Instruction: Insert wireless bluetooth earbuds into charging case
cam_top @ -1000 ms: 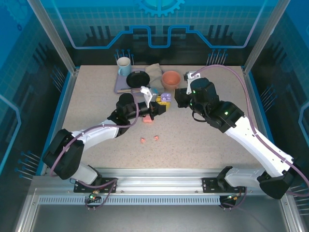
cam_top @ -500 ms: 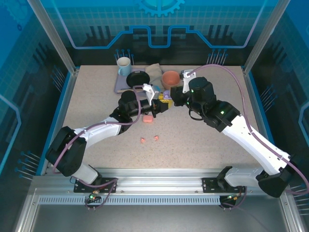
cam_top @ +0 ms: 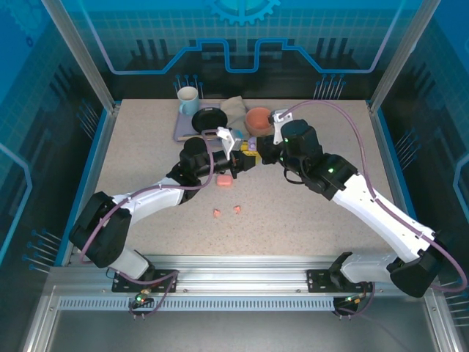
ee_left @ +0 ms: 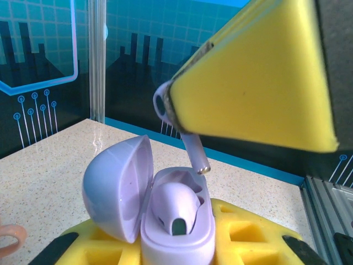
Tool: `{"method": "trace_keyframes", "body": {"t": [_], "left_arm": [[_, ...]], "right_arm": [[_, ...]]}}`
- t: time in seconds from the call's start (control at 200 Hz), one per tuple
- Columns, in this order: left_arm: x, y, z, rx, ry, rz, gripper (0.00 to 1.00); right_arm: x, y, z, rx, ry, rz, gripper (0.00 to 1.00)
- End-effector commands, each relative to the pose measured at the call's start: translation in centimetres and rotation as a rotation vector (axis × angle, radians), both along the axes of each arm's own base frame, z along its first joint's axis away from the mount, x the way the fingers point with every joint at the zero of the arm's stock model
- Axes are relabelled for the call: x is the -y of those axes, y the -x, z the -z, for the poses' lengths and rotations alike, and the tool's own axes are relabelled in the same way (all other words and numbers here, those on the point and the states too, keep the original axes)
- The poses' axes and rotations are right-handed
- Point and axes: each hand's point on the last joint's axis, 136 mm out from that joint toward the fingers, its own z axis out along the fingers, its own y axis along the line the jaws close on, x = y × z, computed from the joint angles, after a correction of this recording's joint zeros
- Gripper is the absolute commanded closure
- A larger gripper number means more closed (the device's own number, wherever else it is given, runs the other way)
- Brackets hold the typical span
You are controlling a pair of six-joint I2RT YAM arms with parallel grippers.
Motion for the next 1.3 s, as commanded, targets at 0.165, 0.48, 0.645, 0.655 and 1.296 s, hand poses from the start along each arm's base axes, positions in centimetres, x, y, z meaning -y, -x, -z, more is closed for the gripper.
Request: {"method": "trace_keyframes", "body": {"t": [0.165,0.48,0.645,0.655,1.296], "left_arm": [[0.3,1.0,-3.6,0.105,0.048,0.035,1.00],[0.3,1.2,-3.8,0.109,0.049,0.038,1.00],[0.2,1.0,-4.0,0.113,0.051,0.027,1.00],[0.2,1.1,-4.0,0.114,0.051,0.028,1.00],[0.3,0.7,-4.3,0.120,0.055,0.015,1.00]], "right_arm": [[0.3,-0.9,0.8,0.011,0.020,0.029,0.84],[0.4,-1.1,1.4,-0.003,0.025,0.022,0.85],[-0.7,-0.3,1.6,-0.006,0.025,-0.063,0.88],[-0.8,-0.2,1.6,-0.005,0.024,-0.070,0.88],[-2.7,1.8,3.1,-0.033,0.044,-0.174,0.86]]}}
